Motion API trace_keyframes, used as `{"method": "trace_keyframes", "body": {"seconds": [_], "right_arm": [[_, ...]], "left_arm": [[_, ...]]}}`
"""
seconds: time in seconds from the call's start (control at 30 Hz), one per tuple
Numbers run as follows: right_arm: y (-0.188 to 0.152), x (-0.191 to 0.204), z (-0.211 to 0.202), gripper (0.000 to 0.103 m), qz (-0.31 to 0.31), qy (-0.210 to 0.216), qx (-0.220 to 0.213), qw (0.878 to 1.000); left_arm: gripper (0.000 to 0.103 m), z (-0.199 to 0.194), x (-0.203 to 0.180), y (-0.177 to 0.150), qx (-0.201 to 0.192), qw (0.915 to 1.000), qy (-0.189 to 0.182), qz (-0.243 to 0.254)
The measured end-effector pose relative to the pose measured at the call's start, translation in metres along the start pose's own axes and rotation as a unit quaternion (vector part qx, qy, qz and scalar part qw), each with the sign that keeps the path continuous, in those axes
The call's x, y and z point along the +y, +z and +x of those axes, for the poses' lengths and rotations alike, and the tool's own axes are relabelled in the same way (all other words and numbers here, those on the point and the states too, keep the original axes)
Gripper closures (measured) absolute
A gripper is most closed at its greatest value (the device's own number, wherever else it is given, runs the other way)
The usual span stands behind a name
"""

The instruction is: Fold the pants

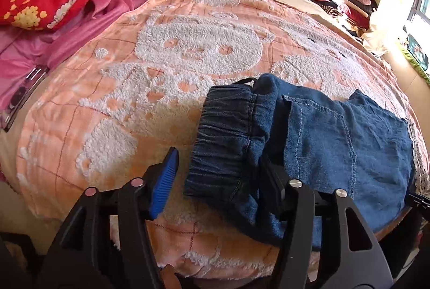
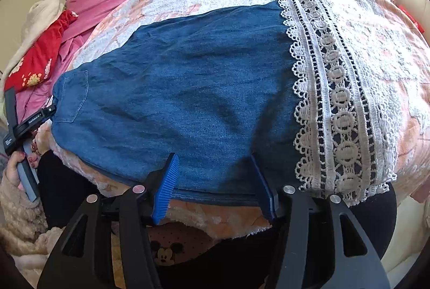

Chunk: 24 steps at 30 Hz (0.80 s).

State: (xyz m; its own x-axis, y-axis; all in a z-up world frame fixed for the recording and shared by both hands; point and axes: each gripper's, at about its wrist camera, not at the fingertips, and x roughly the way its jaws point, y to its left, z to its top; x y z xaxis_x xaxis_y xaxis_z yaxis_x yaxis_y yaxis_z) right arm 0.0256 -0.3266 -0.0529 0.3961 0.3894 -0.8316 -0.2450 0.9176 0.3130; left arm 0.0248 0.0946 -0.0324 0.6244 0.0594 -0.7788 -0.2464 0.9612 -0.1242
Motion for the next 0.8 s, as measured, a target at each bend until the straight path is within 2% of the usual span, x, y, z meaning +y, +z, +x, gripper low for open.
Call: {"method": "trace_keyframes", "body": {"seconds": [0.17,0.27,0.4,0.57,0.67,0.8], "right_arm": [[0.009,-0.002,-0.024,0.044,-0.006,-0.001,-0.04,0.999],[0.021,-0.009,-0.031,0.043,-0.001,-0.006,-0.06,0.998],[0.041,-0.023,-0.038,0.041,0.008,-0.02,-0.08,0.997],[0.071,-0.044,-0.047,0.041,-0.003,-0.046,-0.112,0.993],[0.092,-0.066,-0.045,0.041,0.009,-0.044,-0.119,0.992],[0.12,-0.098,-0.032,0.041,0.028,-0.03,-0.107,0.993]], "left_arm": [[0.044,-0.045,0.004,0.014,-0.046,0.9989,0.004,0.003],[0.042,-0.054,-0.005,0.027,-0.061,0.9979,-0.021,0.008],[0.04,-0.044,-0.035,0.045,-0.059,0.9964,-0.056,0.026],[0.04,-0.018,-0.091,0.061,-0.042,0.9923,-0.101,0.059],[0.04,0.0,-0.124,0.065,-0.026,0.9873,-0.136,0.079],[0.04,0.028,-0.165,0.069,-0.003,0.9814,-0.154,0.115]]}}
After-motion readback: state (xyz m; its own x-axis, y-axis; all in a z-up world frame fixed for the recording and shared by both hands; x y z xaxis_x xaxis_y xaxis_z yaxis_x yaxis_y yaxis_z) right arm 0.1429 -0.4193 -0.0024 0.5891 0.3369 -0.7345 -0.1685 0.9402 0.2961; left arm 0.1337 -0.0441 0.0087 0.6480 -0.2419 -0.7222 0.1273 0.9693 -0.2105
